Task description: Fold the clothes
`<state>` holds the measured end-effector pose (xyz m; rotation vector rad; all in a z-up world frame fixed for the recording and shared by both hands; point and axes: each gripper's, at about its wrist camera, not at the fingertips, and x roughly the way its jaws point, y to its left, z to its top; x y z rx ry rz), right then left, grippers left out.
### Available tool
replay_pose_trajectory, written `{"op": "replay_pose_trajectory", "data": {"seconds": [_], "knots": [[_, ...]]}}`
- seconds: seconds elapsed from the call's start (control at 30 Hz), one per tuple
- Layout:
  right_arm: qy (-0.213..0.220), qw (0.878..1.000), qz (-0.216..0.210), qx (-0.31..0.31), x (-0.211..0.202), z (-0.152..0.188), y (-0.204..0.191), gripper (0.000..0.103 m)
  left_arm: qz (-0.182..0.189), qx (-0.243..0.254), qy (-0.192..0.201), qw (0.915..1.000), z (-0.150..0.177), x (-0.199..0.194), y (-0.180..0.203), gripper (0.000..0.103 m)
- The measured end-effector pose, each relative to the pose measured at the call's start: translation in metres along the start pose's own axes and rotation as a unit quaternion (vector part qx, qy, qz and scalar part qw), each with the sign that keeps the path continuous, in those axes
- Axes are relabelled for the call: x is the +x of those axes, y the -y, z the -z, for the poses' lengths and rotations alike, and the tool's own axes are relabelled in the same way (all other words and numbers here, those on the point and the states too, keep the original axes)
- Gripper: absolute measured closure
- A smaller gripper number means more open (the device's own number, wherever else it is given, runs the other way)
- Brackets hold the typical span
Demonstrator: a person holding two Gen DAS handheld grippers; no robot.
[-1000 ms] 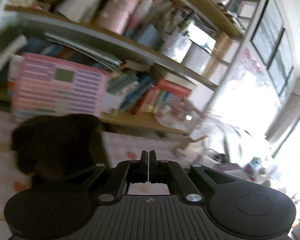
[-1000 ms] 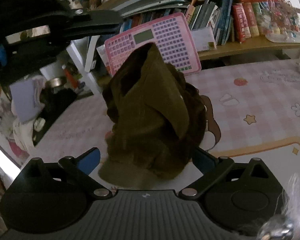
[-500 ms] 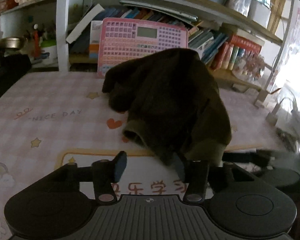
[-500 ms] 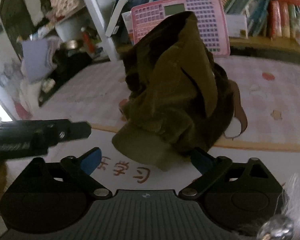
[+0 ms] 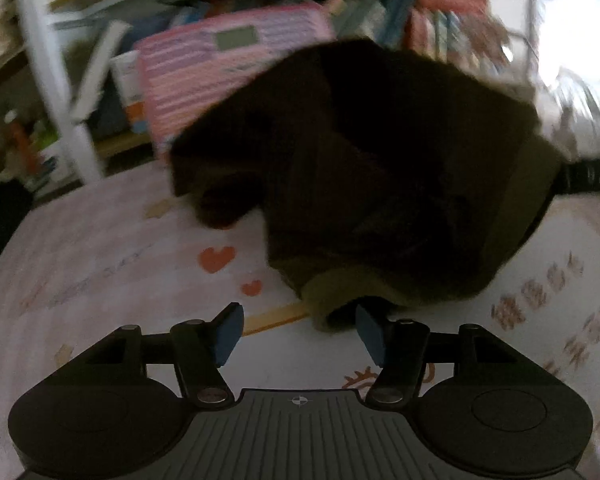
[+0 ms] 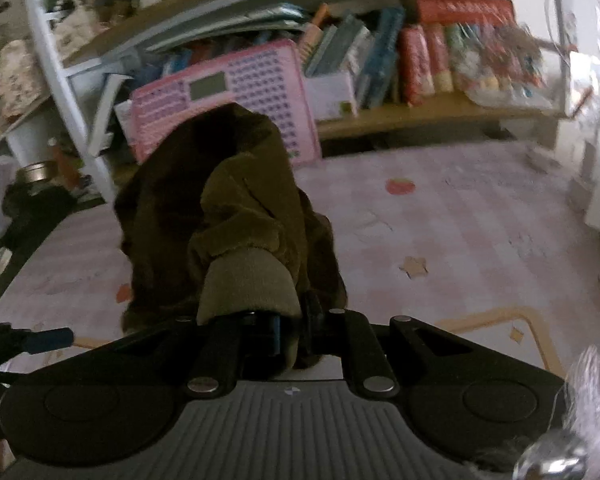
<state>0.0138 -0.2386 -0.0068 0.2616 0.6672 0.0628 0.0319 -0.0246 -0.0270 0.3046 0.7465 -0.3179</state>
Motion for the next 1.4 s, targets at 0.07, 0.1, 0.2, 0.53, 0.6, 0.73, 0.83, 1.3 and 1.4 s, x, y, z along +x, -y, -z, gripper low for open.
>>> {"op": "replay_pose_trajectory", "data": {"seconds": [0.07,0.1,0.2,0.53,0.6,0.73,0.83,1.3,1.4], "knots": [[-0.008,1.0,0.006,0.011,0.001,0.003,0.003,0.091,0.003,0.042,0.004,0.9991,0.0,0.005,0.01,0.04],[-0.011,1.0,0.009,0.016,0.002,0.005,0.005,0.09,-0.004,0.064,0.01,0.9979,0.001,0.007,0.014,0.039],[-0.022,0.999,0.013,0.025,0.004,0.009,0.004,0.088,-0.028,0.129,0.025,0.9909,0.004,0.014,0.026,0.039],[-0.057,0.997,0.018,0.043,0.012,0.025,-0.004,0.072,-0.032,0.185,0.075,0.9793,0.003,0.018,0.03,0.096],[-0.064,0.997,0.019,0.047,0.013,0.028,-0.006,0.071,-0.019,0.153,0.094,0.9835,-0.006,0.005,0.021,0.098],[-0.071,0.996,0.019,0.056,0.015,0.031,-0.007,0.071,-0.01,0.074,0.156,0.985,-0.023,-0.039,-0.003,0.099],[-0.051,0.997,0.013,0.063,0.011,0.026,-0.006,0.071,-0.025,0.075,0.165,0.983,-0.023,-0.059,-0.01,0.099],[0.04,0.959,0.042,-0.277,-0.028,0.044,-0.057,0.064,-0.049,0.08,0.107,0.9899,0.021,-0.075,0.022,0.095],[0.035,0.948,0.061,-0.309,-0.028,0.049,-0.052,0.043,-0.062,0.068,0.093,0.9914,0.031,-0.069,0.029,0.09]]}}
